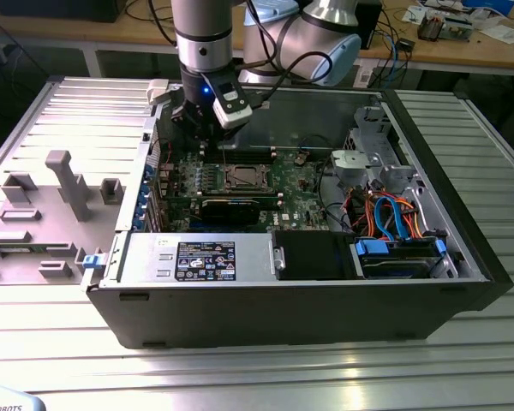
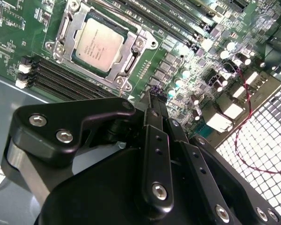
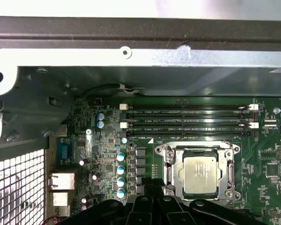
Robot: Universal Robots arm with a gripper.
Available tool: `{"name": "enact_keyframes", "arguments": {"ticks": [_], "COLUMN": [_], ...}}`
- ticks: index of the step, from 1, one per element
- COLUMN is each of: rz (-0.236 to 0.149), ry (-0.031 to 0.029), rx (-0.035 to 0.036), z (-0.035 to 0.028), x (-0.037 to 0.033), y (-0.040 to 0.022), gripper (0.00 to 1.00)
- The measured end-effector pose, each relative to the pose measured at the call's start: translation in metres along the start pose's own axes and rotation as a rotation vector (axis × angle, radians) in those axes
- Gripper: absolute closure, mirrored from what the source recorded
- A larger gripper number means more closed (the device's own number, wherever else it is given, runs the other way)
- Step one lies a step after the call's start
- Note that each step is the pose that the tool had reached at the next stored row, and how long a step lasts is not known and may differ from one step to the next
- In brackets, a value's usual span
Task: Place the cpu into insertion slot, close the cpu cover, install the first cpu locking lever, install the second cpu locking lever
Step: 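Install the first cpu locking lever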
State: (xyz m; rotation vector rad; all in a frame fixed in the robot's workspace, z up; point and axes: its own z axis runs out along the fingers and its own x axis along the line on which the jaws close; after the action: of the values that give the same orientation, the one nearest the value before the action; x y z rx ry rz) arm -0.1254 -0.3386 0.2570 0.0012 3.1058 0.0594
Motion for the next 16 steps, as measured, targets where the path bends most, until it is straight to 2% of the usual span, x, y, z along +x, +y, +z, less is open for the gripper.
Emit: {"name": "enact_keyframes", "arguments": {"ticks": [5, 12, 16], "rz": [0.000, 0.000, 0.000], "ry": [-0.0001, 0.0001, 0.0003], "rx": [-0.0003, -0.0003, -0.0004], "z": [0.0005, 0.0023, 0.0029], "x": [-0.0001, -0.0015, -0.0039], "y": [0.0044, 0.0182, 0.0229], "gripper": [0.89, 0.89, 0.89]}}
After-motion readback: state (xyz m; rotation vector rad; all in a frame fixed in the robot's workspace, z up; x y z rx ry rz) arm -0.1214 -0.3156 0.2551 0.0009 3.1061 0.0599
